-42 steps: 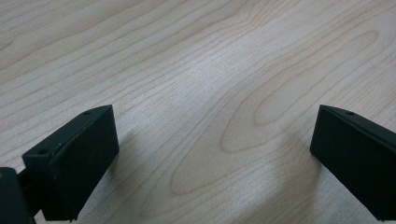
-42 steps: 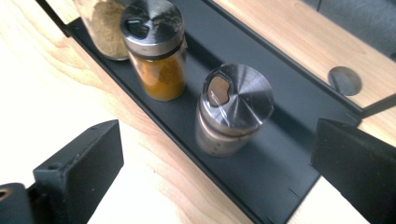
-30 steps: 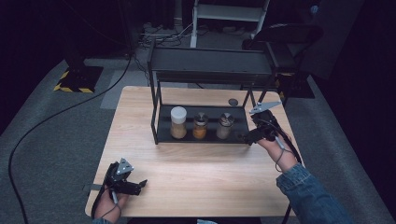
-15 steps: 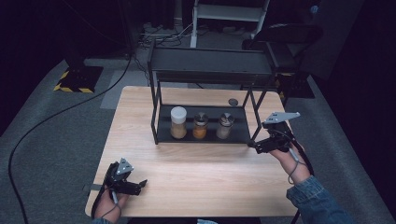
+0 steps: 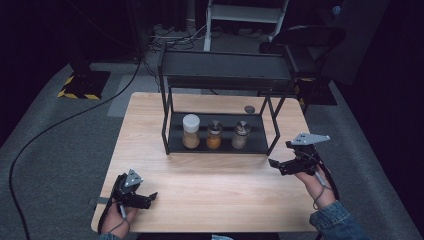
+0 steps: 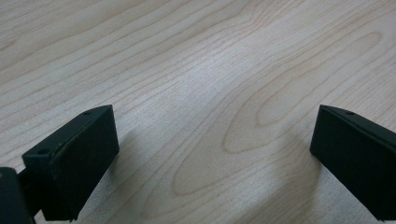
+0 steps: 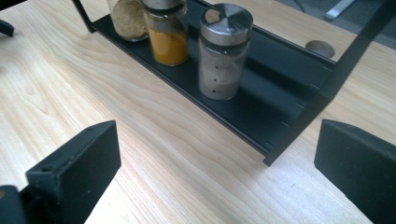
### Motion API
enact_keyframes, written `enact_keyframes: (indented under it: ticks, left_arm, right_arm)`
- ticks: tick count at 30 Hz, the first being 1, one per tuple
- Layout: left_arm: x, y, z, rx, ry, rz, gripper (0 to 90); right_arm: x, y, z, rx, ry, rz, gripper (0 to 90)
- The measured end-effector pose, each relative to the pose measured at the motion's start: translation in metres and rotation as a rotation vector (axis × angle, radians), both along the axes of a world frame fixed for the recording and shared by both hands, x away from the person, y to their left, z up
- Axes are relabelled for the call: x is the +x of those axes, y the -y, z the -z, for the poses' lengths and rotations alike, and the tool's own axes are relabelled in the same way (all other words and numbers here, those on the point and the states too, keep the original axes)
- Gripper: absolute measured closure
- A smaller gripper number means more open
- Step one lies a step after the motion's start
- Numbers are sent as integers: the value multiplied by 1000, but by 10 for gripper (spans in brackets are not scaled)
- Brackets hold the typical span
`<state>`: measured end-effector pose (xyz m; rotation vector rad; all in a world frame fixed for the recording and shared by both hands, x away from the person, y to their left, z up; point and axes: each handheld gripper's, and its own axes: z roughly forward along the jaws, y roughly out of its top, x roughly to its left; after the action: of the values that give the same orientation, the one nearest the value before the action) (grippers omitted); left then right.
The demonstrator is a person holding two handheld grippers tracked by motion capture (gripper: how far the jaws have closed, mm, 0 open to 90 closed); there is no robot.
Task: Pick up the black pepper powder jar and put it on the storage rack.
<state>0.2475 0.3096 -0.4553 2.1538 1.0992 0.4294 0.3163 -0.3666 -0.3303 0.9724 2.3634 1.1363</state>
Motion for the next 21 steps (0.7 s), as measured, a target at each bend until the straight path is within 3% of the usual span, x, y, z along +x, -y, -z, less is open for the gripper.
enact_keyframes:
  ticks: [7, 13, 21]
  left_arm:
    - [0, 0, 0, 1, 0, 0, 11]
    - [0, 0, 0, 0, 0, 0, 11]
    - [0, 0, 0, 1, 0, -1, 11]
  right_arm:
    - [-11, 11, 30, 46, 2, 6, 1]
    - [-15, 16, 49, 44, -2, 24, 2]
    - [-21, 11, 71, -4, -2, 47, 2]
